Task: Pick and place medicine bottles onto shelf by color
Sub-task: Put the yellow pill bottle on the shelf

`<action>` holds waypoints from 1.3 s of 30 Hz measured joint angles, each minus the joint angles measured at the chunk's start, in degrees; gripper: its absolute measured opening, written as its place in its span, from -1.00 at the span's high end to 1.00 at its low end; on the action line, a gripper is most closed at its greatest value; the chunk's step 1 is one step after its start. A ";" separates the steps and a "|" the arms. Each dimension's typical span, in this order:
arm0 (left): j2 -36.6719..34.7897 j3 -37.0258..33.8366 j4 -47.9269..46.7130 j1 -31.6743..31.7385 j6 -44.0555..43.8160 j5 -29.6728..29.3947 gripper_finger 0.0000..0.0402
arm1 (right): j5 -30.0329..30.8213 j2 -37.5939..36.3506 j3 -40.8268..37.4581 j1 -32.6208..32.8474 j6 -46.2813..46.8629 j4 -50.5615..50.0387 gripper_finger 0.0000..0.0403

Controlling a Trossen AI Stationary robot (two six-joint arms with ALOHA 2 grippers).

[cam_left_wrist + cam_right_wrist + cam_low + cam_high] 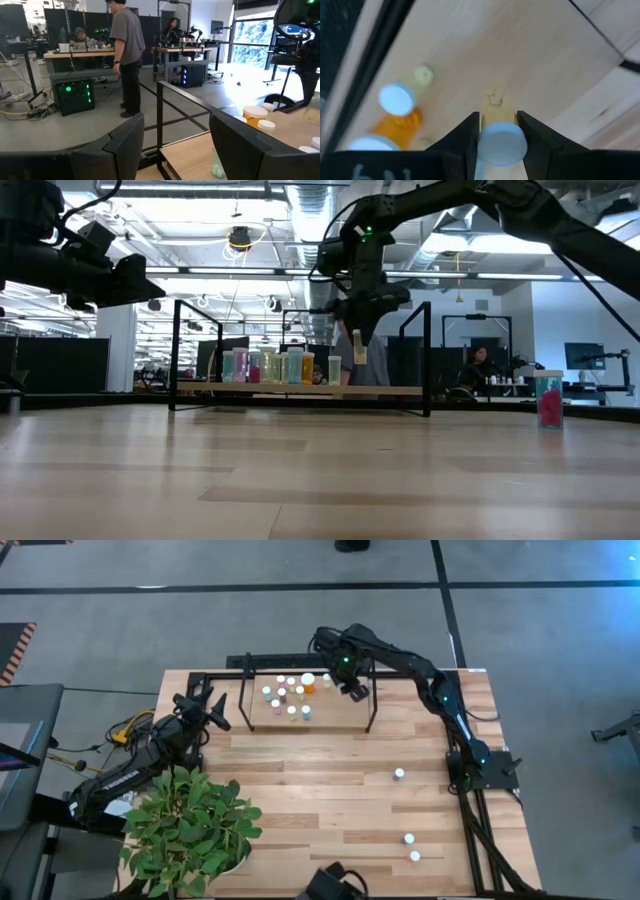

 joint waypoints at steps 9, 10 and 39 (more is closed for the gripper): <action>0.01 0.00 -0.01 0.02 0.00 0.02 -0.07 | 3.11 0.00 0.00 -0.91 15.83 4.24 0.33; 0.00 0.00 0.00 0.02 0.00 0.02 -0.07 | 3.29 0.00 -0.02 -0.89 17.83 4.44 0.34; 0.00 0.00 -0.01 0.01 0.00 0.01 -0.07 | 7.22 1.13 -3.93 -1.75 25.53 10.93 0.35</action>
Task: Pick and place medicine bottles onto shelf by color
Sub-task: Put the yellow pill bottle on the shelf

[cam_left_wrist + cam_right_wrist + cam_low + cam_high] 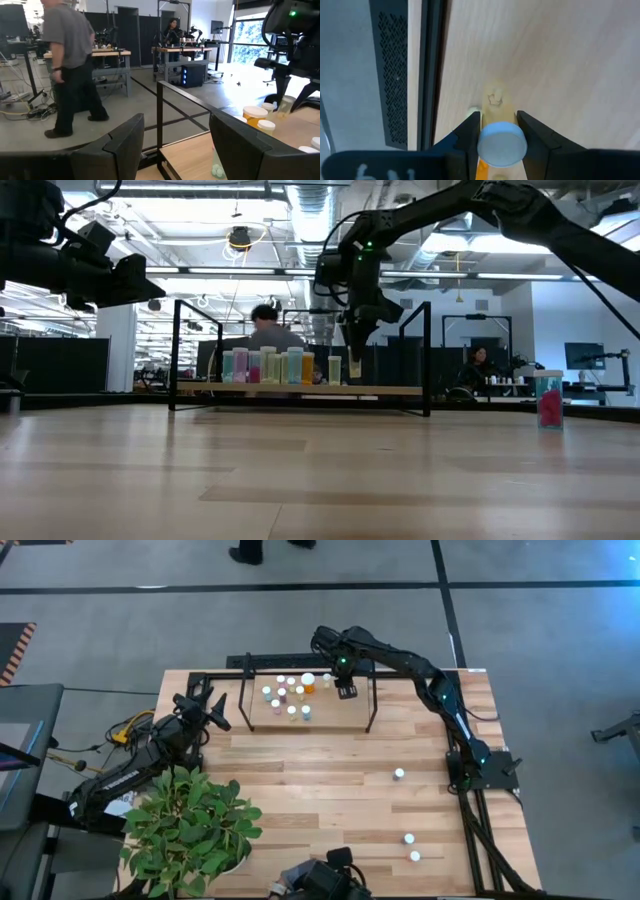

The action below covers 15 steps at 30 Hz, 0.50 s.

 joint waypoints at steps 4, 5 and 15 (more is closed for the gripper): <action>0.00 0.00 0.00 0.00 0.00 -0.01 -0.07 | 0.14 -0.08 0.02 -0.19 -0.53 0.13 0.35; 0.01 0.00 0.00 0.00 0.00 -0.01 -0.07 | 0.20 -0.08 0.02 -0.19 -1.20 0.18 0.35; 0.01 0.00 0.00 -0.01 0.00 0.00 -0.07 | 0.26 -0.08 -0.59 -0.59 -3.27 -0.26 0.35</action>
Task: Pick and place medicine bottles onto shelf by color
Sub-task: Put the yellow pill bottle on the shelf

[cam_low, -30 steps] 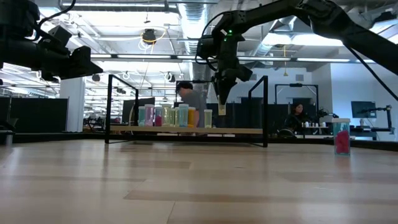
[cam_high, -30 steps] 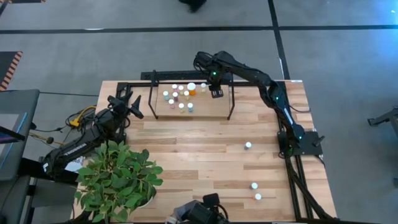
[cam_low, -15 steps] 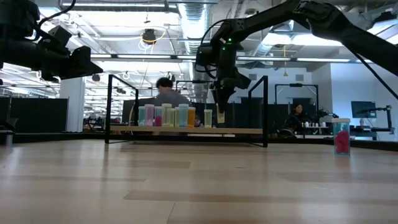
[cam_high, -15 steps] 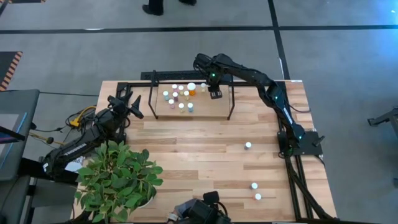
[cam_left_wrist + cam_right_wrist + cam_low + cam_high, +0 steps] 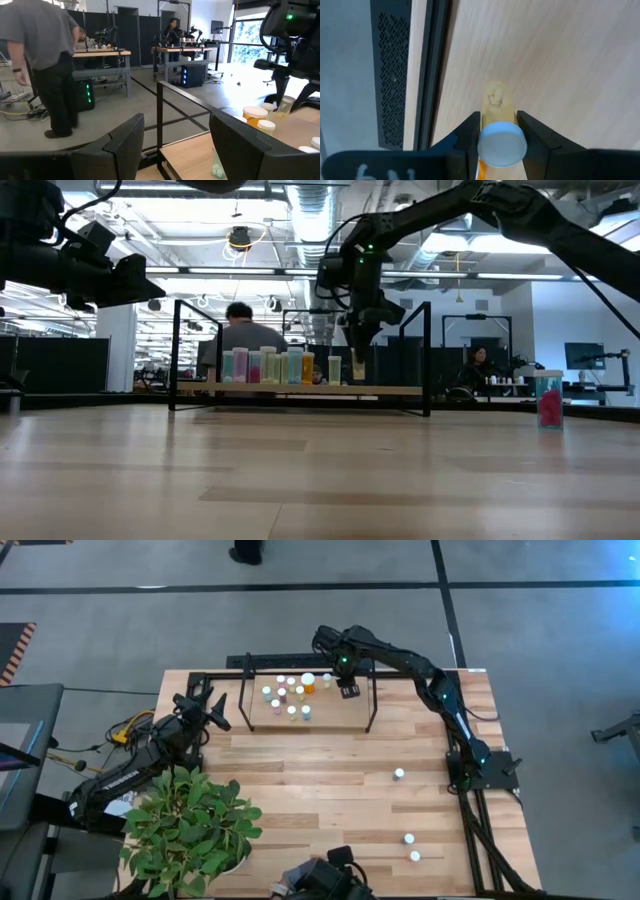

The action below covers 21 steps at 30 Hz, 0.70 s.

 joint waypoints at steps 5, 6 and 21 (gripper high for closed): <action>0.00 0.00 0.01 0.01 0.00 0.00 -0.07 | -0.02 -0.02 0.02 0.00 0.10 0.15 0.35; 0.00 0.00 0.00 0.00 0.00 0.01 -0.07 | -0.02 -0.04 0.02 0.00 0.46 0.14 0.35; 0.01 0.00 -0.01 0.01 0.00 -0.01 -0.07 | -0.39 2.31 0.08 0.70 3.26 1.20 0.35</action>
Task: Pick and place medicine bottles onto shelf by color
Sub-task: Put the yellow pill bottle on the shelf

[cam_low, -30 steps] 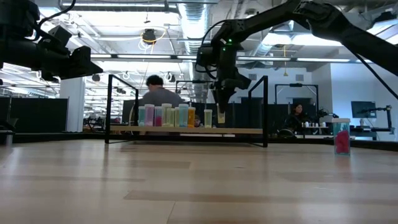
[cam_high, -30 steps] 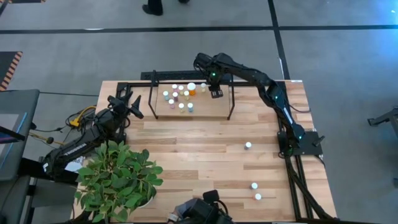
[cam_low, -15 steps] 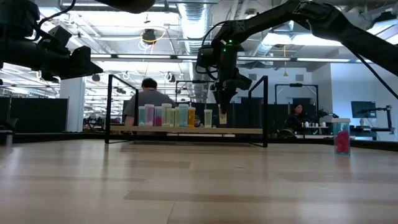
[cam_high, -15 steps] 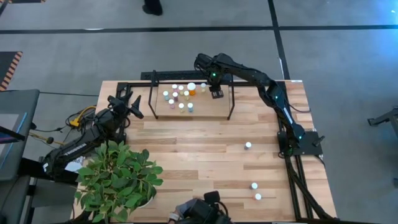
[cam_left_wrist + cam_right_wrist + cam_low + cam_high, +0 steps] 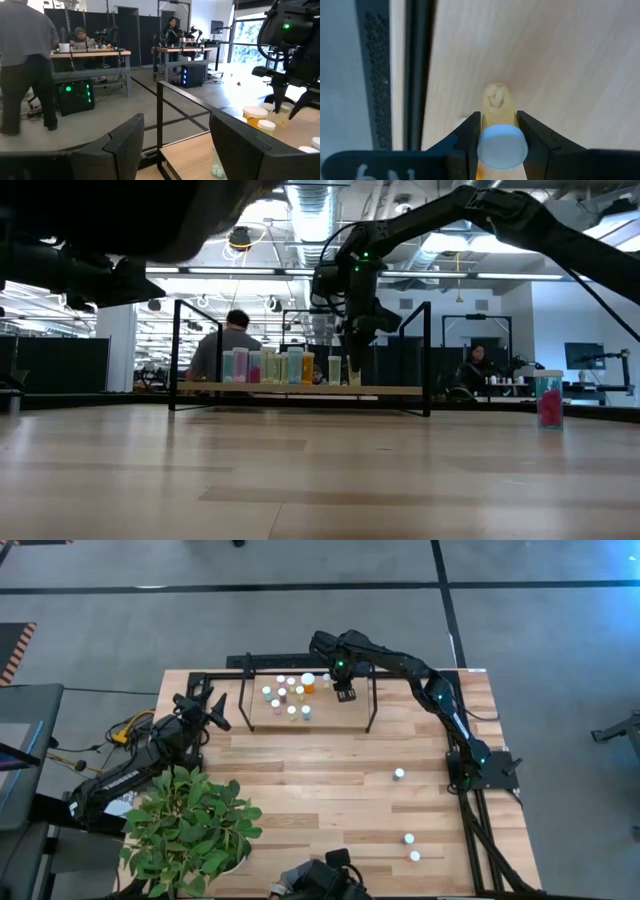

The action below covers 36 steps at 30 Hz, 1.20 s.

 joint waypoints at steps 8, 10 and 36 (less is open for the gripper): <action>-0.01 0.00 0.02 -0.01 0.00 0.00 -0.07 | -1.48 0.27 0.07 -0.26 -0.51 0.65 0.35; -0.02 0.00 0.02 0.00 0.00 0.00 -0.07 | -1.44 0.27 0.05 -0.57 -0.58 0.77 0.35; 0.00 0.00 0.01 0.00 0.00 0.00 -0.07 | -1.19 0.46 -0.15 -2.25 -8.36 1.04 0.01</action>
